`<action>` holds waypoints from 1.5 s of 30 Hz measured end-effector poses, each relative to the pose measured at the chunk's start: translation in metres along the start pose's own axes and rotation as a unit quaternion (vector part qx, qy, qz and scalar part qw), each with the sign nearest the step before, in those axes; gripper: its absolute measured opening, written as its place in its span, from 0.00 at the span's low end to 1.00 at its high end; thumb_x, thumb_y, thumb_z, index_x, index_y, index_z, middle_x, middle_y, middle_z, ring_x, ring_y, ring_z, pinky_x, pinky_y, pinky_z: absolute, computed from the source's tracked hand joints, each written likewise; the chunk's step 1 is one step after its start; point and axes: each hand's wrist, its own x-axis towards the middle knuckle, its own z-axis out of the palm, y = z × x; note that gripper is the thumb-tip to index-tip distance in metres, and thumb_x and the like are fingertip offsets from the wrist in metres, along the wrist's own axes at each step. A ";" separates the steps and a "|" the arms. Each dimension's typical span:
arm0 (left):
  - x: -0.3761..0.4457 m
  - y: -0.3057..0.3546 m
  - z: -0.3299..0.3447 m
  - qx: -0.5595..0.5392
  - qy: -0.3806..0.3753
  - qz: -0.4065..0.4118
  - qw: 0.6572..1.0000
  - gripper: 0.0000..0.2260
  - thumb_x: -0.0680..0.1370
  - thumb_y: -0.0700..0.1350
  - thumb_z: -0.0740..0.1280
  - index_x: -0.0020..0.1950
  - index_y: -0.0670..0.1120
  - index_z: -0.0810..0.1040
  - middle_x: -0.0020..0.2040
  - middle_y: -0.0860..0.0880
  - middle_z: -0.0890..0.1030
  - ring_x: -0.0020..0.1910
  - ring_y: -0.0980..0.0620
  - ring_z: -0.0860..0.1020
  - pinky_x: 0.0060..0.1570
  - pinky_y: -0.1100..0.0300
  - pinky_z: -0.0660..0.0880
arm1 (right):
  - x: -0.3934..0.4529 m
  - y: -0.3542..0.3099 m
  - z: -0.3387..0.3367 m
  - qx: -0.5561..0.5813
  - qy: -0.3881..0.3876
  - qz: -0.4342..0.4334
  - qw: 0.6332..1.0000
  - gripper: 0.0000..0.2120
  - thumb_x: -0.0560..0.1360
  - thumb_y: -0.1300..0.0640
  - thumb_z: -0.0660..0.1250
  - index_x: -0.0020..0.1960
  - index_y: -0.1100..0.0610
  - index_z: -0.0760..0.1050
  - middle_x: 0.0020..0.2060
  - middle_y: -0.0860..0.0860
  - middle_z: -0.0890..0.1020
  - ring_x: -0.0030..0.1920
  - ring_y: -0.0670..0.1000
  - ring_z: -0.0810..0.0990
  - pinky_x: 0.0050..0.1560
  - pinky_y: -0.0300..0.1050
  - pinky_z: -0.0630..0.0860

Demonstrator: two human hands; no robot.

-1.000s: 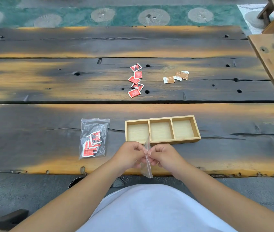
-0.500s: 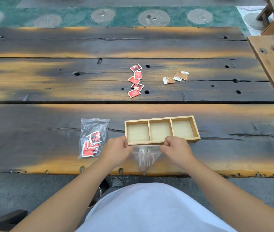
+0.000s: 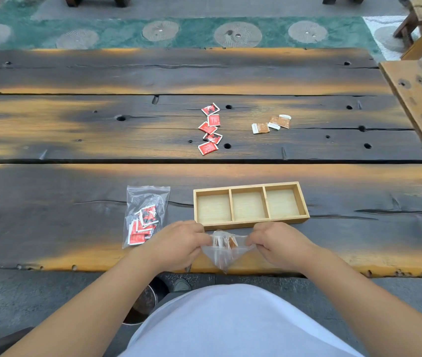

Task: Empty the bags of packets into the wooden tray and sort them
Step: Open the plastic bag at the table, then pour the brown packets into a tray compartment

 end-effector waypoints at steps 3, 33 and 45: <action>-0.003 -0.005 0.004 0.011 0.020 0.007 1.000 0.12 0.78 0.49 0.57 0.51 0.51 0.80 0.48 0.53 0.78 0.49 0.52 0.74 0.51 0.57 0.70 | -0.004 0.005 0.000 0.009 -0.007 -0.018 1.000 0.20 0.76 0.65 0.57 0.61 0.53 0.80 0.51 0.51 0.81 0.52 0.53 0.79 0.49 0.46 0.75; 0.022 0.007 0.037 -0.727 -0.012 -0.298 0.619 0.27 0.71 0.39 0.70 0.70 0.48 0.69 0.61 0.43 0.79 0.54 0.45 0.81 0.52 0.51 0.78 | 0.032 -0.048 0.014 0.483 0.082 0.278 0.827 0.34 0.77 0.47 0.67 0.78 0.49 0.55 0.69 0.50 0.72 0.67 0.50 0.72 0.69 0.49 0.67; 0.043 0.008 0.036 -0.715 -0.025 -0.397 0.575 0.35 0.77 0.43 0.69 0.77 0.58 0.52 0.58 0.52 0.79 0.50 0.50 0.82 0.39 0.55 0.80 | 0.059 -0.036 0.038 0.579 0.056 0.322 0.747 0.08 0.78 0.61 0.63 0.52 0.56 0.80 0.46 0.56 0.85 0.43 0.53 0.82 0.45 0.49 0.79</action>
